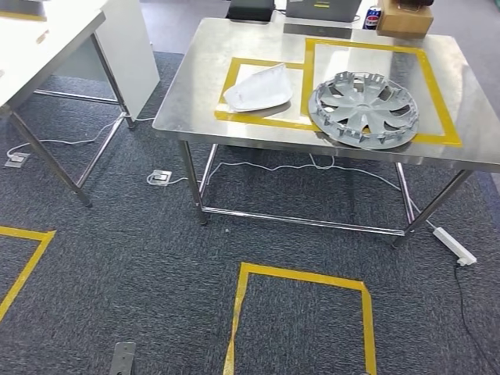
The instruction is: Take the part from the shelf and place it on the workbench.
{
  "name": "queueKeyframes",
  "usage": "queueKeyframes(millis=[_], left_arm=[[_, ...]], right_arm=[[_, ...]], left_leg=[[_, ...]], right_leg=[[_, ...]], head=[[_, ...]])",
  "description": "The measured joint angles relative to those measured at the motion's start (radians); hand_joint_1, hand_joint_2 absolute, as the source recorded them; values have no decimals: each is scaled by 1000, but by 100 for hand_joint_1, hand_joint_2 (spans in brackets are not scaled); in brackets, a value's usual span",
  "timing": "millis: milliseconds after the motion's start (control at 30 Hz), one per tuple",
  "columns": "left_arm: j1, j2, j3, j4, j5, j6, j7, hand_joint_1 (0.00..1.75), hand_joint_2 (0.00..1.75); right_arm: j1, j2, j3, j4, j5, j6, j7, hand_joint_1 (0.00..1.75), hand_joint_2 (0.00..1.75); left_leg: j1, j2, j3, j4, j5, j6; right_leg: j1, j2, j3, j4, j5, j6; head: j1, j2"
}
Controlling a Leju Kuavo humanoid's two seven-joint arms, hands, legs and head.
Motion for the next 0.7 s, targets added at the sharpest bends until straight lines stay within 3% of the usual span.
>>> queueKeyframes(millis=[33, 67, 100, 133, 200, 267, 333, 400, 433, 467, 533, 567, 600, 633, 700], left_arm=[[0, 0, 0, 0, 0, 0, 0, 0, 0], [0, 0, 0, 0, -1, 0, 0, 0, 0], [0, 1, 0, 0, -1, 0, 0, 0, 0], [0, 1, 0, 0, -3, 0, 0, 0, 0], [0, 1, 0, 0, -9, -1, 1, 0, 0], [-2, 1, 0, 0, -14, -1, 2, 0, 0], [-3, 1, 0, 0, -16, -1, 2, 0, 0], [1, 1, 0, 0, -16, -1, 3, 0, 0], [3, 1, 0, 0, -15, -2, 4, 0, 0], [5, 1, 0, 0, -15, -3, 4, 0, 0], [4, 1, 0, 0, -16, -6, 6, 0, 0], [3, 1, 0, 0, -17, -6, 7, 0, 0], [3, 1, 0, 0, -19, -6, 8, 0, 0], [3, 1, 0, 0, -22, -6, 11, 0, 0], [1, 1, 0, 0, -28, -6, 15, 0, 0]], right_arm=[[0, 0, 0, 0, 0, 0, 0, 0, 0], [-1, 0, 0, 0, 0, 1, 1, 0, 0], [-2, 0, 0, 0, 0, 1, 1, 0, 0], [-2, 0, -1, 0, 0, 1, 4, 0, 0], [-4, 0, -2, 0, 1, 0, 10, 0, 0], [-5, 0, -4, 0, 1, -1, 16, 0, 0], [-6, 0, -5, 0, 1, -2, 20, 0, 0], [-7, 0, -7, 0, 2, -3, 22, 0, 0], [-8, 0, -7, 0, 2, -3, 23, 0, 0], [-9, 0, -8, 0, 2, -3, 23, 0, 0], [-9, 0, -8, 0, 3, -4, 25, 0, 0], [-9, 0, -9, 0, 3, -4, 26, 0, 0], [-9, 0, -9, 0, 4, -4, 27, 0, 0], [-9, 0, -9, 0, 4, -5, 29, 0, 0], [-10, 0, -9, 0, 6, -5, 32, 0, 0]], left_leg=[[0, 0, -14, 1, 12, 2], [-1, 0, -29, 1, 23, 1], [-1, -1, -44, 2, 35, 0], [0, -1, -59, 4, 46, -3], [2, -6, -88, 11, 67, -10], [1, -14, -108, 17, 88, -21], [0, -20, -116, 16, 109, -32], [3, -25, -125, 17, 115, -44], [4, -25, -135, 33, 89, -50], [5, -23, -148, 67, 44, -55], [6, -18, -177, 189, -71, -62], [6, -17, -187, 254, -102, -65], [6, -17, -187, 301, -107, -66], [6, -16, -173, 320, -87, -67], [6, -1, -97, 258, -31, -67]], right_leg=[[0, 0, -15, 69, -44, 3], [-1, 0, -23, 126, -66, 5], [-1, 0, -18, 159, -65, 7], [-1, 1, 5, 154, -41, 7], [-4, 8, 96, 48, 11, 7], [-5, 27, 194, -97, 7, 3], [-2, 36, 223, -156, -10, -7], [-2, 28, 202, -151, 5, -25], [-2, 23, 189, -150, 16, -36], [-3, 17, 176, -150, 30, -46], [-2, 6, 148, -149, 57, -55], [-1, -1, 133, -148, 69, -56], [0, -9, 116, -146, 82, -55], [1, -17, 98, -143, 93, -54], [2, -34, 67, -136, 114, -49]], head=[[2, 0], [2, 0], [2, 0], [2, 0], [2, 0], [0, 0], [0, 0], [0, 0], [-3, 0], [-7, 0], [-14, 0], [-14, 0], [-14, 0], [-14, 0], [-15, 0]])
